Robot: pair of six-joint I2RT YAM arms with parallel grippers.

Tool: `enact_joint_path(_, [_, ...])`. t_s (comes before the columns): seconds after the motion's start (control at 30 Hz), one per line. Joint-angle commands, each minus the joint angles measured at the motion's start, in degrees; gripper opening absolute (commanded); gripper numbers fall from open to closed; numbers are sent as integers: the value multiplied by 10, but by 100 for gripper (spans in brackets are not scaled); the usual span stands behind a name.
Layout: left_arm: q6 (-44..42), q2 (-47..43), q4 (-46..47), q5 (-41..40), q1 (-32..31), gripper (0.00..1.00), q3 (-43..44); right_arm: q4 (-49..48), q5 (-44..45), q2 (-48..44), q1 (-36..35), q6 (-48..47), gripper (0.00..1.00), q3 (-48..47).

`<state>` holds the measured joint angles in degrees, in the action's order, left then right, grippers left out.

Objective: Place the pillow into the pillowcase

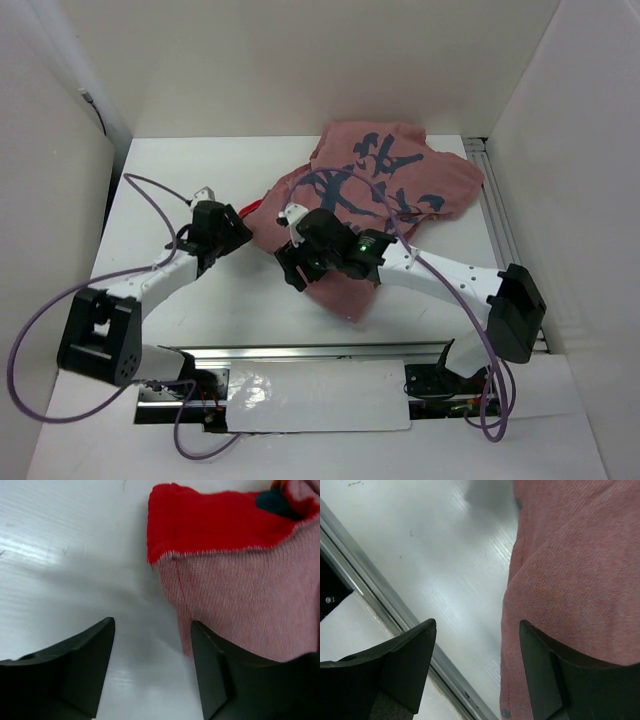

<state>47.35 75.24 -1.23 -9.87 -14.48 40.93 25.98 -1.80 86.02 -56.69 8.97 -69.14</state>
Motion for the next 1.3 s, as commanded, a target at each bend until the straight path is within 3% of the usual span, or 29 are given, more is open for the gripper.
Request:
enact_joint_path(0.0, [-33,75,111,69,16,65,45,14,61,3,-6,-16,74,-44])
enact_joint_path(0.07, [-28,115,155,111,21,51,61,20,74,16,-6,-16,74,-56])
enact_joint_path(0.1, [-28,134,165,131,21,33,84,27,86,16,-6,-16,74,-56])
enact_joint_path(0.2, [-22,198,189,182,21,6,135,27,100,22,-6,-16,80,-62])
enact_joint_path(0.27, [-10,238,189,187,21,0,166,22,107,22,-6,-21,83,-62])
enact_joint_path(0.4, [-10,302,152,182,26,0,286,-8,160,50,-6,-38,88,-67])
enact_joint_path(0.57, [-22,346,15,155,26,0,400,-8,203,108,10,-40,86,-127])
enact_joint_path(0.63, [-22,318,9,150,26,5,364,-32,228,124,16,-40,85,-142])
enact_joint_path(0.7, [-16,285,46,157,40,21,315,-45,246,149,16,-54,85,-157])
enact_joint_path(0.73, [-16,269,57,165,46,45,272,-45,253,159,16,-63,85,-171])
enact_joint_path(0.77, [-16,254,64,174,53,54,254,-37,260,172,16,-63,83,-199])
enact_joint_path(0.87, [-19,206,49,180,71,69,213,-3,283,209,26,-63,81,-232])
enact_joint_path(0.93, [-42,191,33,175,77,74,208,4,290,209,26,-50,81,-232])
enact_joint_path(1.1, [-71,183,-1,198,88,72,213,-20,276,181,26,-50,80,-152])
enact_joint_path(1.27, [-82,149,32,245,89,69,144,24,346,173,32,-10,80,-133])
